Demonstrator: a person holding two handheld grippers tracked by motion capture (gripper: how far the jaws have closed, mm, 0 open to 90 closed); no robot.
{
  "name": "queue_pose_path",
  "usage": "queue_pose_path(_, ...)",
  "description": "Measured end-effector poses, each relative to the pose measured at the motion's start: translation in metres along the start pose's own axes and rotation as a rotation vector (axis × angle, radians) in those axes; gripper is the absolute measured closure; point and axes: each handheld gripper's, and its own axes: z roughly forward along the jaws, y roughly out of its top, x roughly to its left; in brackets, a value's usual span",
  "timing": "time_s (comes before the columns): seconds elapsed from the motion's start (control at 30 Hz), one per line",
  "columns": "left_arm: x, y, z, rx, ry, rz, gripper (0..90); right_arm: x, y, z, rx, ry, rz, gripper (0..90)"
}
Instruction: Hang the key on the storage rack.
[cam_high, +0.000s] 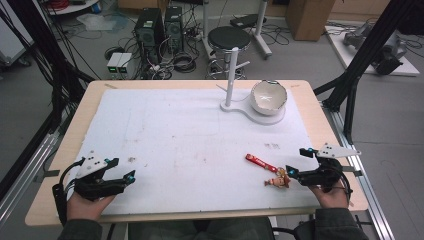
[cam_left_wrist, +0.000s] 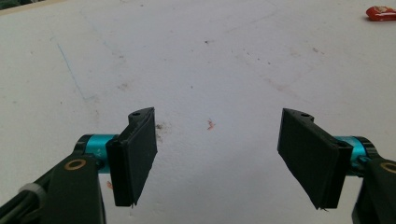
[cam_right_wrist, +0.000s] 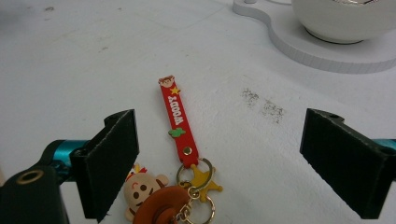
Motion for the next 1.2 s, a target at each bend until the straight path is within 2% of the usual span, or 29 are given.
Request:
queue_pose_path(0.6, -0.003, 0.001, 0.000, -0.004, 0.001, 0.003, 28.7, 0.002, 0.000, -0.001, 0.010, 0.007, 0.005, 11.0)
queue_pose_path(0.77, -0.005, 0.001, 0.001, -0.001, -0.008, 0.011, 28.7, 0.000, 0.004, 0.000, 0.021, 0.002, -0.013, 11.0)
queue_pose_path(0.83, -0.006, 0.001, 0.003, 0.006, -0.009, 0.015, 28.7, 0.000, 0.011, 0.001, 0.018, 0.016, 0.007, 11.0)
queue_pose_path(0.9, -0.006, 0.001, 0.004, 0.006, -0.010, 0.016, 28.7, 0.000, 0.014, 0.002, 0.017, 0.022, 0.002, 11.1)
queue_pose_path(0.93, -0.006, 0.001, 0.004, 0.004, -0.008, 0.014, 28.8, 0.000, 0.021, 0.005, 0.025, 0.019, -0.027, 11.1)
queue_pose_path(1.2, -0.004, 0.001, 0.003, 0.006, 0.000, 0.007, 28.7, 0.001, 0.040, 0.018, 0.071, 0.037, -0.066, 12.6)
